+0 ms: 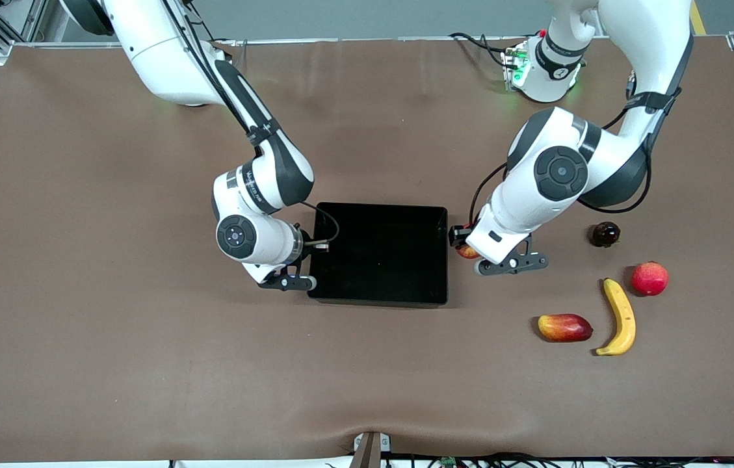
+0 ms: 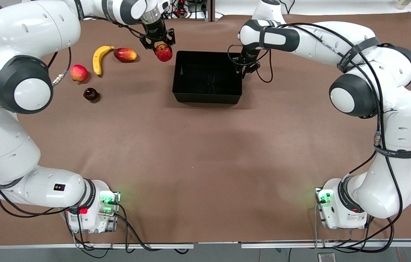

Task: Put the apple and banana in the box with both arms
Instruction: 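Lift the apple with the left gripper while the right gripper drags the box, then carry the apple over the box while the right gripper releases and retracts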

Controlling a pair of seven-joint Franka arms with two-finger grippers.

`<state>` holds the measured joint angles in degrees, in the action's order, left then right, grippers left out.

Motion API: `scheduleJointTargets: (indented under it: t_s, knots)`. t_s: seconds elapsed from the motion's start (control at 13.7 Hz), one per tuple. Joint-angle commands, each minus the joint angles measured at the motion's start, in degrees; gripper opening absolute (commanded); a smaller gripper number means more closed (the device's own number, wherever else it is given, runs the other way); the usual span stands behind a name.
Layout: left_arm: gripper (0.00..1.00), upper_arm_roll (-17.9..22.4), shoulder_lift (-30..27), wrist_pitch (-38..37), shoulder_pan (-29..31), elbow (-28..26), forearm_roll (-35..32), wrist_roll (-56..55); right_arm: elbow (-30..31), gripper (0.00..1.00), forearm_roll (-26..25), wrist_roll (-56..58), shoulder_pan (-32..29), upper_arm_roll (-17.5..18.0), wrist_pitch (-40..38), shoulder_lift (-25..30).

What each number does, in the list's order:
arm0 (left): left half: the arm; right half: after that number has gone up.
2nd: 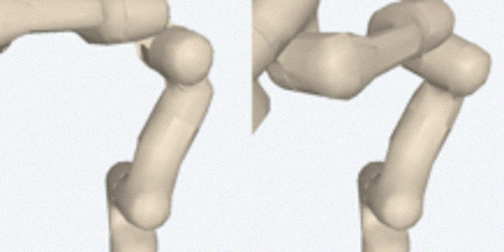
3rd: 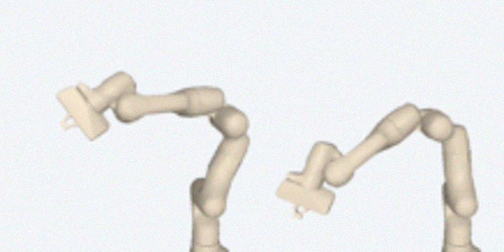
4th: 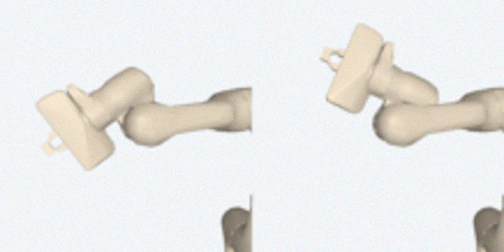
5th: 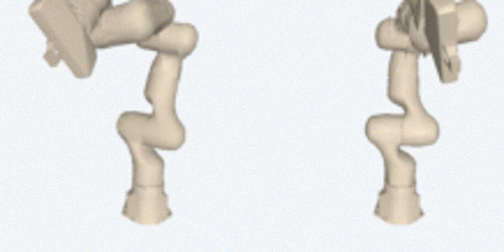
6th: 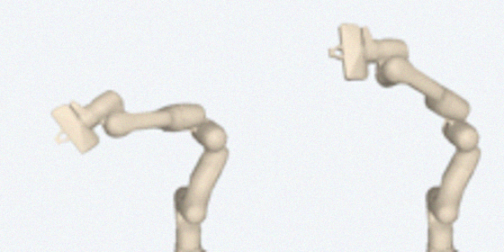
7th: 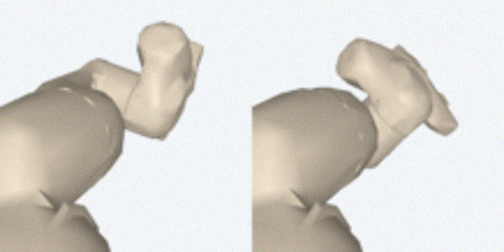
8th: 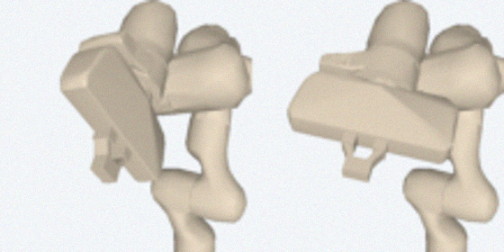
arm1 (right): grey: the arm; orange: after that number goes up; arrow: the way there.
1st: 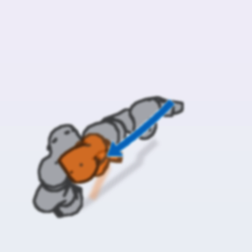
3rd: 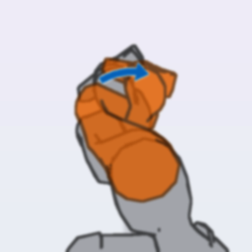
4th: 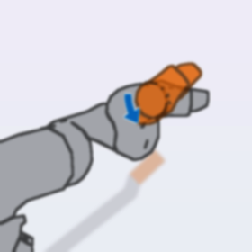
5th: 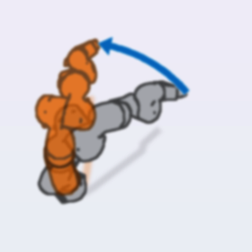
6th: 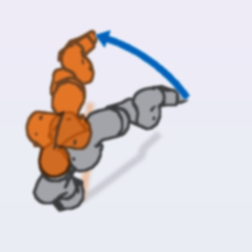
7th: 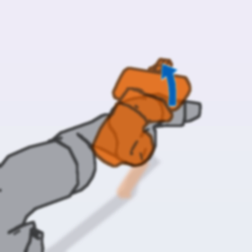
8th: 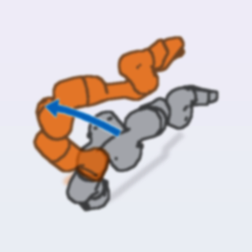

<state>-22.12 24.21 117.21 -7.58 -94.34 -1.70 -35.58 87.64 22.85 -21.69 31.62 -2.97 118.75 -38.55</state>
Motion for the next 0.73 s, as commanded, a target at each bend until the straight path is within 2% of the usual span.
scheduleJointTargets:
  t_s: [0.0,0.15,0.29,0.44,0.66]
  knots:
    - [0.0,0.2,2.8,2.0,-1.8,2.0,-1.0,-1.9,-0.8,1.0,1.0,-0.6,-0.9,-1.1,-1.9,2.5]
    - [0.0,0.3,4.2,3.3,-2.4,1.9,-1.6,-2.1,-3.3,1.0,0.4,-0.5,-3.1,-2.7,-8.2,5.6]
    - [0.0,0.1,5.6,4.5,-3.0,2.0,-4.8,-3.4,-9.0,1.0,-2.6,-0.2,-4.2,-5.5,-14.3,6.2]
    - [0.0,0.1,7.2,4.7,-4.0,2.6,-5.4,-5.0,-14.0,1.0,-3.4,0.2,-5.1,-8.7,-19.9,6.2]
    - [0.0,0.3,9.9,6.3,-5.3,3.5,-5.9,-5.0,-19.5,1.0,-3.6,3.1,-8.5,-10.0,-26.5,6.3]
